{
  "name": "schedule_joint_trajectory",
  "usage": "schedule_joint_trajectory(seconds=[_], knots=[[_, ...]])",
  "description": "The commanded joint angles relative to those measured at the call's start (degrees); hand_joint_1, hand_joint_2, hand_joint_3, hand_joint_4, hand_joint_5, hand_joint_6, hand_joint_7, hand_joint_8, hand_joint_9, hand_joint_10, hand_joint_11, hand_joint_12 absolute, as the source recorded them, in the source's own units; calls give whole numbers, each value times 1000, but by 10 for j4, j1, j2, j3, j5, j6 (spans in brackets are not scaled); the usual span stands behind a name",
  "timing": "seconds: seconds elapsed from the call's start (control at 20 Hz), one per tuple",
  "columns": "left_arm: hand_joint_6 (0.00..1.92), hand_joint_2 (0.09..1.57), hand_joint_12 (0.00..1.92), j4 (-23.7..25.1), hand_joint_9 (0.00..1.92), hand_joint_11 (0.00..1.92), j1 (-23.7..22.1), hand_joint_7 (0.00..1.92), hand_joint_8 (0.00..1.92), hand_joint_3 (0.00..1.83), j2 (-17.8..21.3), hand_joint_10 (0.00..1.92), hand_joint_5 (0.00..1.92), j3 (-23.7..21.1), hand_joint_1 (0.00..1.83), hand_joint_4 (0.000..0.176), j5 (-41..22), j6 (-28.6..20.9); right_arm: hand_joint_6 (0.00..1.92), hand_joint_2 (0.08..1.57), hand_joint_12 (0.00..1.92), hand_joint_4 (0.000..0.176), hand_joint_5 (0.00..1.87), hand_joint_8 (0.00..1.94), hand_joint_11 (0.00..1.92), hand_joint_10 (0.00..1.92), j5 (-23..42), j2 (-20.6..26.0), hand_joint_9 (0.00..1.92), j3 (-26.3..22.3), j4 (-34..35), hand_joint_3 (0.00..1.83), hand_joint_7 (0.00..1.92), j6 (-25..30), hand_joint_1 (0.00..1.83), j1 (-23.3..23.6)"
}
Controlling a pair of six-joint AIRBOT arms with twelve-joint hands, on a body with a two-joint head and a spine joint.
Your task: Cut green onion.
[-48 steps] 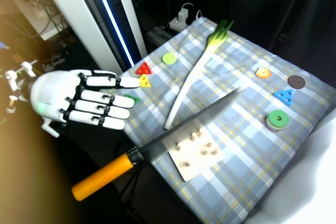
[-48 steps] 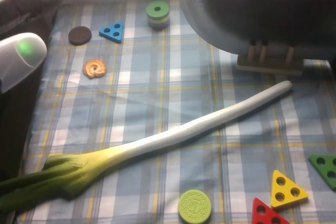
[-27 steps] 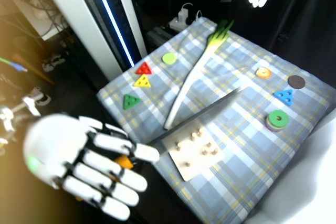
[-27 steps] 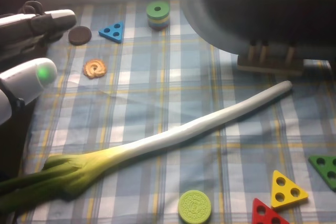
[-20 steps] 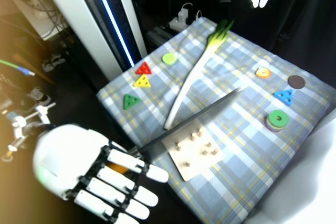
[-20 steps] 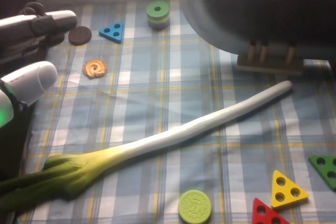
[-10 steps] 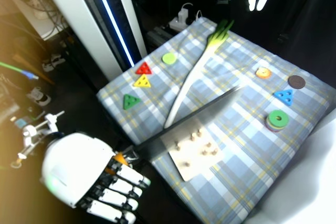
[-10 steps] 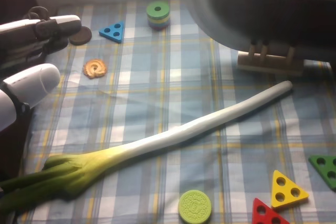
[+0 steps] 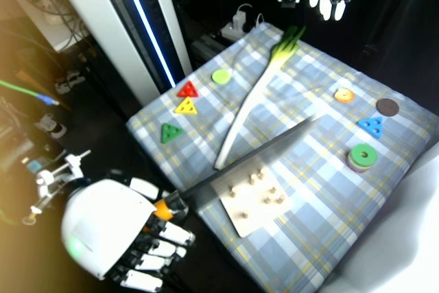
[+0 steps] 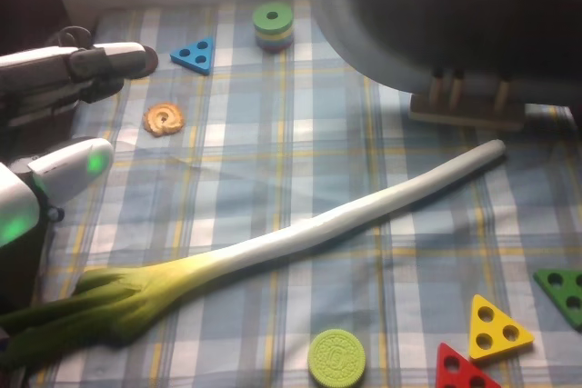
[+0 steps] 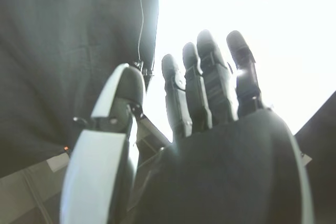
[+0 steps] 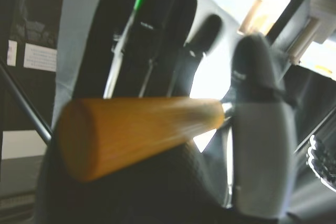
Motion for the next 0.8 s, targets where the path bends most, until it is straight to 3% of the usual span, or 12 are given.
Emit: schedule_joint_trajectory(seconds=[0.0,0.05,0.1,0.15,0.2,0.35,0.45,0.5,0.55,0.65,0.75], knots=[[4,1268,756,3,468,0,-2,472,3,0,-4,5,597,2,1040,12,-69,-7,1805,1054,1906,0,935,1884,1261,1892,63,3,1210,5,8,7,1113,-1,587,10],[2,1259,761,3,470,0,-2,474,2,0,-5,5,594,2,1054,11,-69,-7,1422,1085,1918,0,857,1922,1225,1915,62,2,1180,5,8,6,1070,-4,597,12],[1,1267,917,3,523,0,-2,481,1,0,-6,15,585,3,1023,34,-69,-8,1505,1212,1921,0,929,1940,1385,1921,61,2,1353,5,8,9,1237,-7,537,14],[1,1267,917,2,523,0,-2,481,1,0,-7,15,585,3,1023,34,-69,-10,1505,1212,1921,0,929,1940,1385,1921,60,2,1353,5,8,9,1237,-8,537,15],[0,1260,940,2,536,0,-2,482,1,0,-8,15,582,4,1048,38,-69,-12,1904,1280,1921,0,1048,1941,1469,1921,59,2,1424,5,7,6,1329,-8,418,15],[0,1262,938,2,543,0,-2,487,3,0,-10,16,574,5,1048,39,-65,-15,1920,1317,1921,0,1079,1941,1489,1921,59,2,1438,5,7,14,1342,-8,359,16],[1,1260,978,1,553,0,-2,500,2,0,-12,10,582,6,1073,26,-62,-15,1921,1345,1921,0,1141,1941,1510,1921,59,3,1449,6,7,7,1360,-10,342,18],[1,1271,986,1,555,0,-2,493,1,4,-13,9,582,6,1061,25,-61,-15,1921,1361,1921,0,1151,1941,1514,1921,59,5,1456,6,7,10,1370,-11,300,19],[0,1287,1025,1,572,0,-2,494,1,5,-14,12,579,6,1046,37,-60,-15,1921,1391,1921,0,1167,1941,1523,1921,59,6,1468,5,7,12,1382,-12,319,21],[0,1296,1014,1,583,0,-2,481,1,5,-14,11,576,7,1044,28,-60,-15,1921,1400,1921,0,1175,1941,1517,1921,61,10,1467,4,4,3,1377,-14,359,27],[2,1291,1036,1,603,0,-2,469,0,1,-13,14,585,8,1048,30,-60,-15,1921,1405,1921,0,1179,1941,1532,1921,69,18,1484,-4,-8,3,1394,-19,350,38]])
